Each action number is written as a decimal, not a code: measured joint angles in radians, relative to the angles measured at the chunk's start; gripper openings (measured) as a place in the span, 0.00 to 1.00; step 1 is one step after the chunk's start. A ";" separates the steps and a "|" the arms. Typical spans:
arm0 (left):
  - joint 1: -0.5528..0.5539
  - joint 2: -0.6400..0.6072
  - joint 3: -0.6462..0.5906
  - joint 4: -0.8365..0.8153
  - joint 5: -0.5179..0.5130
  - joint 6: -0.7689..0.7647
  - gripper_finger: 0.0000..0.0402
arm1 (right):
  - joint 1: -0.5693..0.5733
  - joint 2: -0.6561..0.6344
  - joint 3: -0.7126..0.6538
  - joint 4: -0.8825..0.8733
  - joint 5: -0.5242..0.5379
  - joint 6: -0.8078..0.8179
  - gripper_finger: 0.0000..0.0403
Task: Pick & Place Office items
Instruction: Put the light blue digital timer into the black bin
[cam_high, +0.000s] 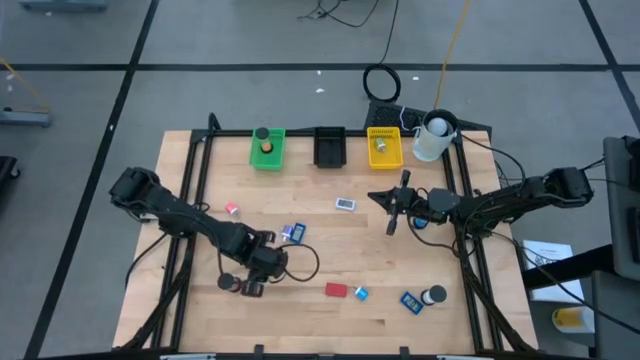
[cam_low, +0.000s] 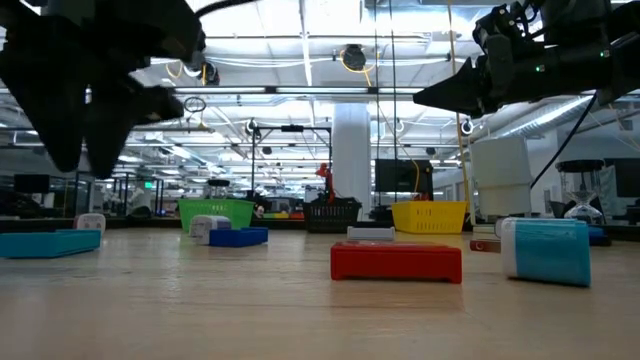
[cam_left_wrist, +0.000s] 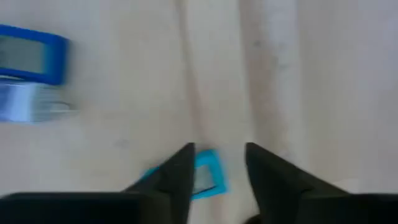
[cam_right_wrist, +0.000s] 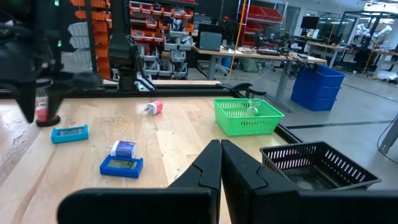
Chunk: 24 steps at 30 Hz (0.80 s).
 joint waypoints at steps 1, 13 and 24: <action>-0.007 0.008 -0.003 0.014 0.008 -0.012 0.24 | 0.000 0.000 0.000 0.000 0.000 0.000 0.00; -0.017 0.115 -0.004 -0.052 0.013 -0.068 0.06 | 0.000 0.000 0.000 0.002 -0.002 0.002 0.00; -0.005 0.114 -0.004 -0.088 0.002 -0.029 0.03 | 0.000 0.000 0.000 0.000 -0.002 0.003 0.00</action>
